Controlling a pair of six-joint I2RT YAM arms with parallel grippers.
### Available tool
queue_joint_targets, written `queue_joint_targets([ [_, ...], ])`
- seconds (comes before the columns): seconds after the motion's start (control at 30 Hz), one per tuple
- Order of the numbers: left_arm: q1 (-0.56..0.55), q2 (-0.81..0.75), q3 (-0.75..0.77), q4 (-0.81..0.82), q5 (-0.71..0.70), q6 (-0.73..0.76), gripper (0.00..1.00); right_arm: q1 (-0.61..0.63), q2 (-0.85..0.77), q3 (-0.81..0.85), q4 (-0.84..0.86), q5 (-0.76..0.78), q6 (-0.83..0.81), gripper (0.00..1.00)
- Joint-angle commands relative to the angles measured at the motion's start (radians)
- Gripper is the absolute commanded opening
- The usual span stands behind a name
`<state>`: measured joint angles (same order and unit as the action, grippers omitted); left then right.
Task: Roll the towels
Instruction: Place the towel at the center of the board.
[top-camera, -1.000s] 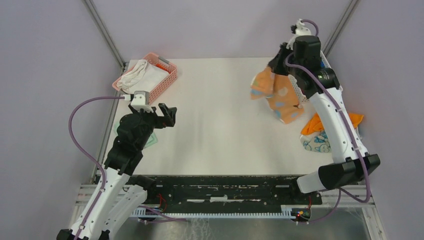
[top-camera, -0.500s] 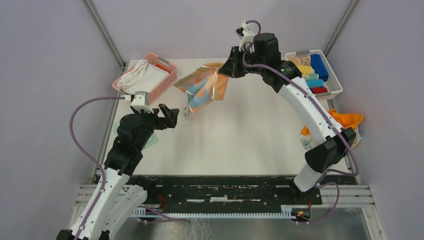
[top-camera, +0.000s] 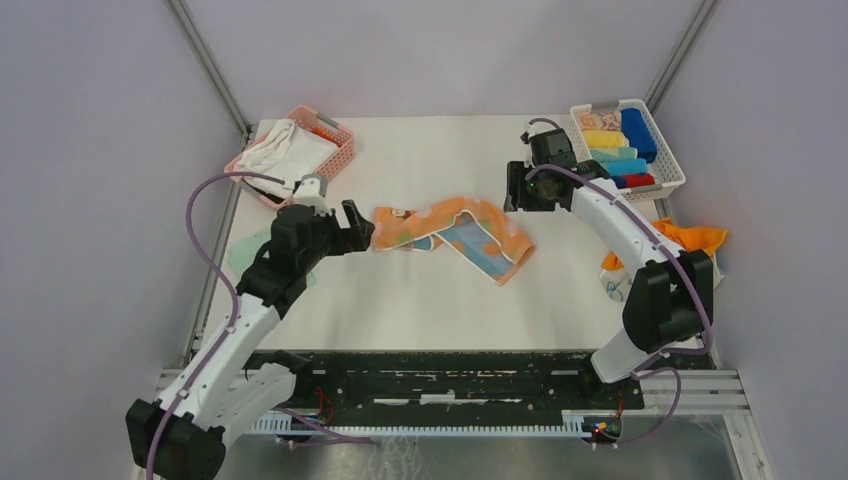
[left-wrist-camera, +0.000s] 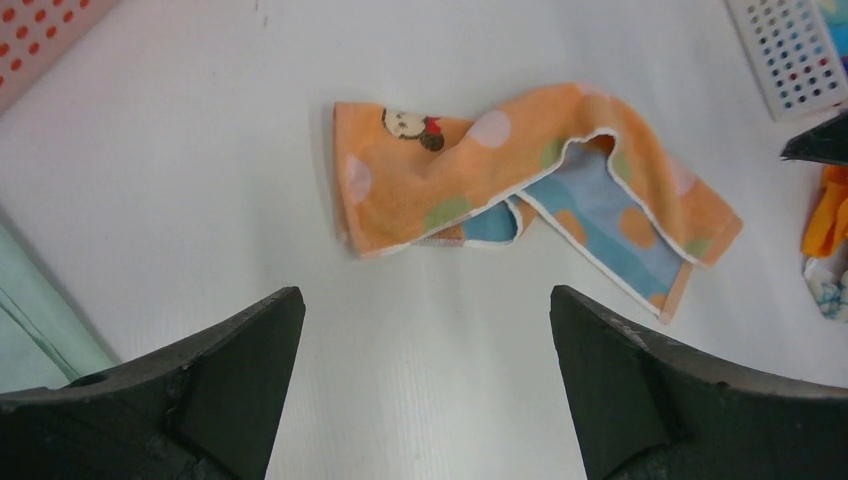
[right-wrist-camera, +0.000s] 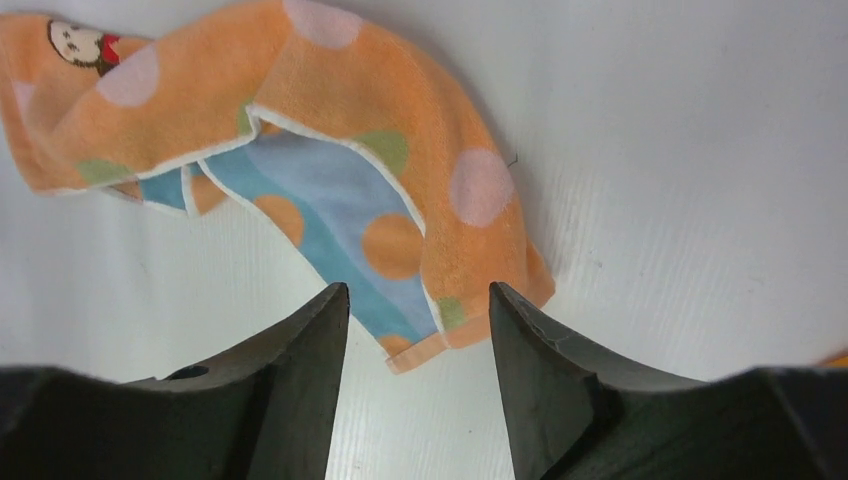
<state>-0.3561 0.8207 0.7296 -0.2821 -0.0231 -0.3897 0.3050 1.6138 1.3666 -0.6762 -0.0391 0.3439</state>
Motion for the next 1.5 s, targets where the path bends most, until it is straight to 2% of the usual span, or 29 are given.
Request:
queue_joint_targets([
  [0.0,-0.005,0.125,0.05,0.034,0.009,-0.068,0.99,0.021,-0.097,-0.051,0.029,0.04,-0.056,0.63],
  [0.13,0.01,0.317,0.07,0.077,0.001,-0.148,0.99,0.044,-0.139,-0.147,0.066,0.044,-0.079,0.63],
  [0.23,0.063,0.445,0.069,0.143,0.059,-0.233,0.98,0.069,-0.159,-0.215,0.094,0.047,-0.08,0.64],
  [0.37,0.125,0.574,0.056,0.267,0.177,-0.358,0.86,0.091,-0.176,-0.28,0.123,0.045,-0.08,0.64],
  [0.57,0.126,0.684,0.053,0.296,0.192,-0.397,0.66,0.094,-0.191,-0.333,0.159,0.039,-0.082,0.64],
  [0.63,0.126,0.702,0.044,0.3,0.192,-0.406,0.61,0.095,-0.193,-0.337,0.166,0.044,-0.085,0.64],
  [0.87,0.127,0.746,0.007,0.307,0.172,-0.412,0.58,0.093,-0.194,-0.346,0.182,0.055,-0.086,0.64],
  [1.23,0.117,0.842,0.03,0.372,0.246,-0.44,0.47,0.094,-0.195,-0.356,0.202,0.062,-0.085,0.65],
  [1.33,0.117,0.831,0.029,0.383,0.271,-0.461,0.43,0.094,-0.198,-0.357,0.202,0.065,-0.085,0.65],
  [1.47,0.117,0.774,0.034,0.38,0.276,-0.468,0.42,0.094,-0.203,-0.36,0.202,0.067,-0.085,0.65],
])
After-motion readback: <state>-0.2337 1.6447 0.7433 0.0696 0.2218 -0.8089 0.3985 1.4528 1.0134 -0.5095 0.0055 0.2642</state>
